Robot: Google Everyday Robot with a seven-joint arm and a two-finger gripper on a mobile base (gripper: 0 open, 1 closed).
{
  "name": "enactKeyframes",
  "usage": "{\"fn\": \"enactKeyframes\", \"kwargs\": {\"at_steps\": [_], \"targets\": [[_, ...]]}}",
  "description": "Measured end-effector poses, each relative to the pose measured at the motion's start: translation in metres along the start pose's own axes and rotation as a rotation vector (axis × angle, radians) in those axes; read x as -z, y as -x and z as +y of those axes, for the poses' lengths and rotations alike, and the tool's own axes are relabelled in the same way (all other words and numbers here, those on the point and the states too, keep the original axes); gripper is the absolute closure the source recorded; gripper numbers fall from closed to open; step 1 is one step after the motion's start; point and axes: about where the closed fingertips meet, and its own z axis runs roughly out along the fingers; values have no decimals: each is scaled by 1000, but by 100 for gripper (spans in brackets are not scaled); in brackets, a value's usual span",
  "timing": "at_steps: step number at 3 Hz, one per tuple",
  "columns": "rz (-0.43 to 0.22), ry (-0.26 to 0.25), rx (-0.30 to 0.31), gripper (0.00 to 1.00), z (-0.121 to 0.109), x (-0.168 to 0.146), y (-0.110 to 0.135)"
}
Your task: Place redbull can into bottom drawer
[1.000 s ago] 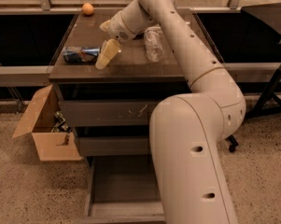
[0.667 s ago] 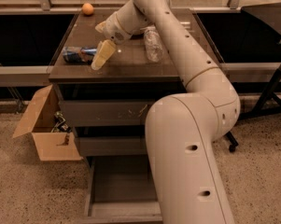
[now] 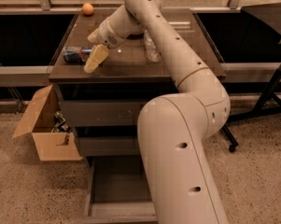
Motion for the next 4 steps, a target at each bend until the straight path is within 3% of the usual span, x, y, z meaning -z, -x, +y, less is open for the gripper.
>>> {"fn": "enactKeyframes", "kwargs": {"at_steps": [1, 2, 3, 4], "targets": [[1, 4, -2, 39, 0, -2, 0], [-25, 16, -1, 70, 4, -3, 4], [-67, 40, -11, 94, 9, -5, 5], [-119, 27, 12, 100, 11, 13, 14]]}}
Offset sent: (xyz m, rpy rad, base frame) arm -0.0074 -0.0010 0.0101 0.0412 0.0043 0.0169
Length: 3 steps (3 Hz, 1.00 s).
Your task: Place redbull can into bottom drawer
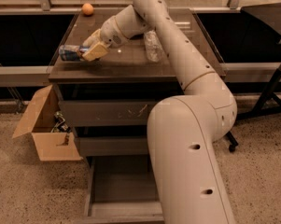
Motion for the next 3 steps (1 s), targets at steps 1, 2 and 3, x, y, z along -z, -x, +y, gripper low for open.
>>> {"fn": "enactKeyframes", "kwargs": {"at_steps": [1, 2, 3], "targets": [[-31, -26, 50, 100, 6, 30, 16], [-33, 7, 86, 100, 32, 51, 29], [-30, 13, 86, 100, 35, 50, 29]]}}
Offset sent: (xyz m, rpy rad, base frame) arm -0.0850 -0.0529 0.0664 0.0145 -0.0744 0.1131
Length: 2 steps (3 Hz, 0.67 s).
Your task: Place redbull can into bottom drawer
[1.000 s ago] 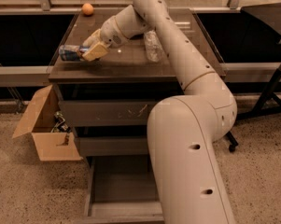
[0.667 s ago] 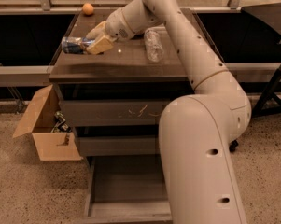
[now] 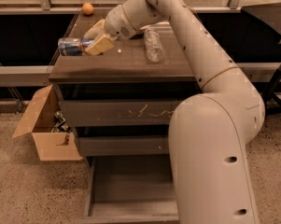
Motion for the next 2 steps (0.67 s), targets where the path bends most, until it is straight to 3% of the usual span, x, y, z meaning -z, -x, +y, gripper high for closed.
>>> {"fn": "enactKeyframes", "kwargs": {"at_steps": [1, 2], "targets": [[8, 15, -4, 100, 4, -2, -1], [44, 27, -11, 100, 28, 6, 1]]}}
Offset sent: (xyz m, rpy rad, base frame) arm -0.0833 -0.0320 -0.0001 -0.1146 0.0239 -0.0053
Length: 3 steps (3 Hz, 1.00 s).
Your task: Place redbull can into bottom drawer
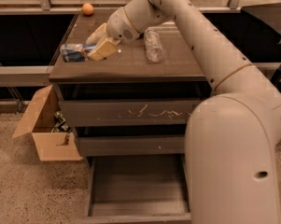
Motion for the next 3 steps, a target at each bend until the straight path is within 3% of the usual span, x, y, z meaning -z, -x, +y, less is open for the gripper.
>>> {"fn": "enactKeyframes", "kwargs": {"at_steps": [1, 2, 3], "targets": [[30, -28, -4, 100, 34, 21, 9], [53, -11, -25, 100, 79, 20, 7], [40, 58, -102, 100, 138, -13, -22]]}}
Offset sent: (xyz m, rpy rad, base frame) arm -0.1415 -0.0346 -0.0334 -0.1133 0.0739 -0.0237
